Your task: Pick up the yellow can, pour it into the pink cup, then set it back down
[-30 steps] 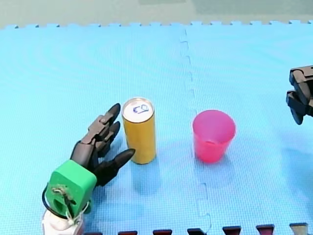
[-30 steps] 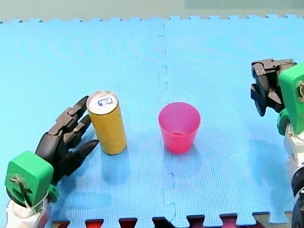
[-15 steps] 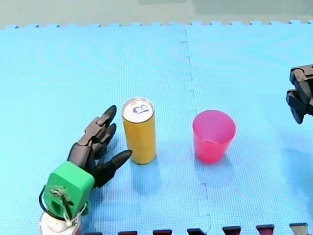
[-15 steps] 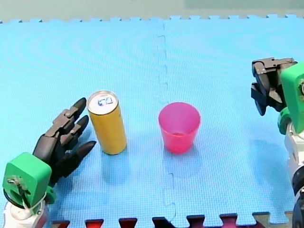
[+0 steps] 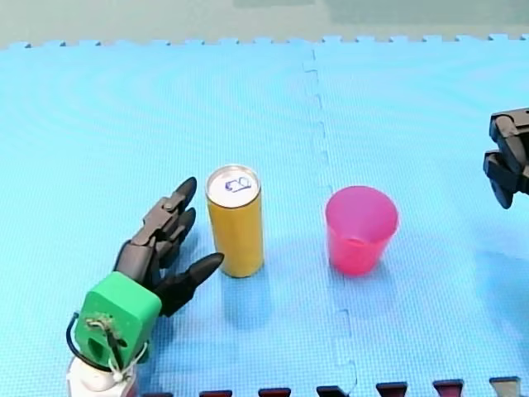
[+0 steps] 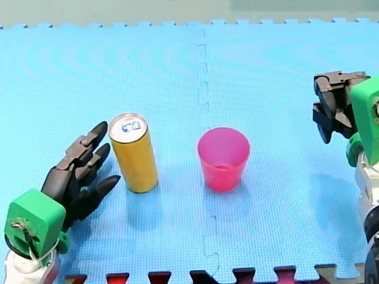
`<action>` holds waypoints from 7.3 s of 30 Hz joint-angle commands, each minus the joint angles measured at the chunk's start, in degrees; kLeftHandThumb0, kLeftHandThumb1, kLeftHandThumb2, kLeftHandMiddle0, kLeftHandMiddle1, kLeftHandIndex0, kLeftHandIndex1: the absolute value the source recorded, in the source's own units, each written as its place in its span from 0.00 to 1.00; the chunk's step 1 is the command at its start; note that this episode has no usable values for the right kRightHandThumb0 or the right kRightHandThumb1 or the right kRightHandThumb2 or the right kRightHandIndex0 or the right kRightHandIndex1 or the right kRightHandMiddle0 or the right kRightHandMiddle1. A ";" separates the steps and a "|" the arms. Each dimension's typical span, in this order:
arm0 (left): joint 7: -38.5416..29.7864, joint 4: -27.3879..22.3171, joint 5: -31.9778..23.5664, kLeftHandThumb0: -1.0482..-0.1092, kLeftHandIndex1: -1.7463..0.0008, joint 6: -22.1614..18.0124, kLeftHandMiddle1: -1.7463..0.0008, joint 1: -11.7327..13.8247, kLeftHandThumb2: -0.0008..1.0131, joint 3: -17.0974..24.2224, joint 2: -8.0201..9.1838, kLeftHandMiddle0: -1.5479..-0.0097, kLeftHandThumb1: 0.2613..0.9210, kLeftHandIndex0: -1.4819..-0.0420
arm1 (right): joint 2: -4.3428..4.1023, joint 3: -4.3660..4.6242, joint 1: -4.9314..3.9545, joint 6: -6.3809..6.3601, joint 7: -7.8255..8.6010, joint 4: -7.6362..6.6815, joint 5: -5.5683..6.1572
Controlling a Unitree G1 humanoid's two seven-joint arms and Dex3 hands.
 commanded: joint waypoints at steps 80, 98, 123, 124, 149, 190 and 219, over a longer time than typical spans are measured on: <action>6.54 -1.39 2.63 0.00 1.00 7.29 1.00 -3.35 0.02 -2.26 -2.36 0.80 0.88 0.84 | -0.41 1.31 0.04 1.56 -2.26 -0.99 0.30; 6.84 0.24 3.14 0.00 1.00 7.29 1.00 -5.06 0.01 -2.88 -3.16 0.80 0.91 0.83 | -0.26 2.03 0.20 0.89 -3.69 -1.08 -0.57; 7.40 0.45 1.44 0.00 1.00 7.53 1.00 -6.77 0.00 -1.80 -5.96 0.79 0.88 0.83 | -0.09 2.80 0.69 0.63 -5.02 -1.37 -0.97; 7.41 0.39 1.46 0.00 1.00 7.46 1.00 -6.71 0.00 -1.83 -5.94 0.79 0.88 0.83 | -0.05 2.86 0.74 0.59 -5.11 -1.39 -0.99; 32.91 -0.30 9.80 0.70 0.99 7.68 0.96 -6.00 0.00 -4.28 -6.99 0.22 0.86 0.24 | 0.35 2.28 1.50 0.61 -3.34 -1.69 0.39; 26.71 -7.46 8.93 0.73 1.00 9.94 0.99 -9.43 0.00 -4.67 -6.02 0.18 0.84 0.22 | 1.67 0.33 2.07 -1.01 1.81 -1.46 2.59; 31.88 -1.86 14.93 0.67 1.00 13.17 1.00 -16.73 0.00 -9.15 -4.03 0.18 0.83 0.23 | 2.24 0.66 2.58 -1.67 1.34 -1.17 2.07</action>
